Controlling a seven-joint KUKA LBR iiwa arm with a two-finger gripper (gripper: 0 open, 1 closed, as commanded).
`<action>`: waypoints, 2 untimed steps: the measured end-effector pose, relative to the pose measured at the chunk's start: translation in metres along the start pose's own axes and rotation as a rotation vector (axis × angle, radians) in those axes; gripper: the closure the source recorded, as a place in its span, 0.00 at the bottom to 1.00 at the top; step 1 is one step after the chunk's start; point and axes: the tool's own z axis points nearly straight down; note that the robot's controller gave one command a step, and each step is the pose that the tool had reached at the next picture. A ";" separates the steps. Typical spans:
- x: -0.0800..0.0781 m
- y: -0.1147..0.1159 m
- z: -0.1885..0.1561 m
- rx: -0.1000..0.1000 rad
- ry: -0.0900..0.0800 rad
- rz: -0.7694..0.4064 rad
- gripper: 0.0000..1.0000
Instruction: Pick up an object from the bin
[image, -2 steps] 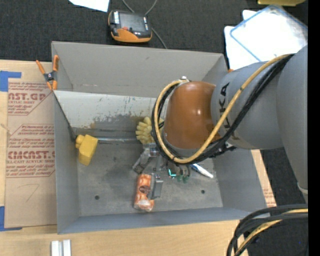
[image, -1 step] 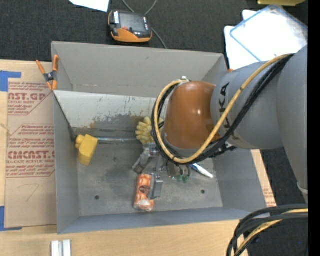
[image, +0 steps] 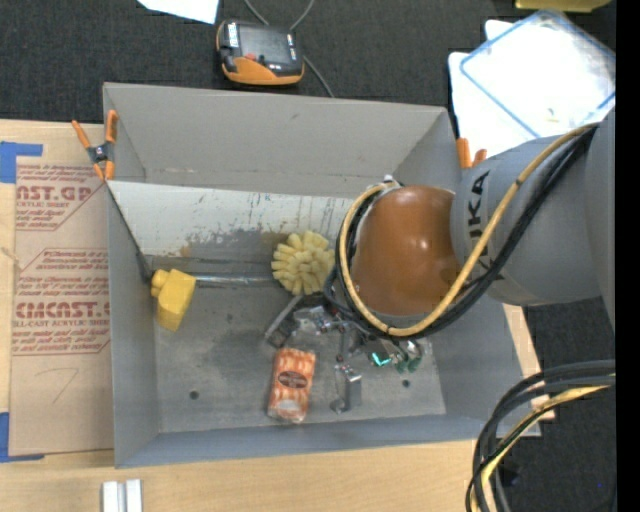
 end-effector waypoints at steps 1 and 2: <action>0.000 0.000 0.000 -0.001 -0.002 -0.007 0.00; -0.012 0.028 0.022 0.000 -0.001 -0.463 0.00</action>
Offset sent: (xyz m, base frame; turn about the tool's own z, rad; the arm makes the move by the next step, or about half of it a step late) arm 0.0030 0.0391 -0.0285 -0.5976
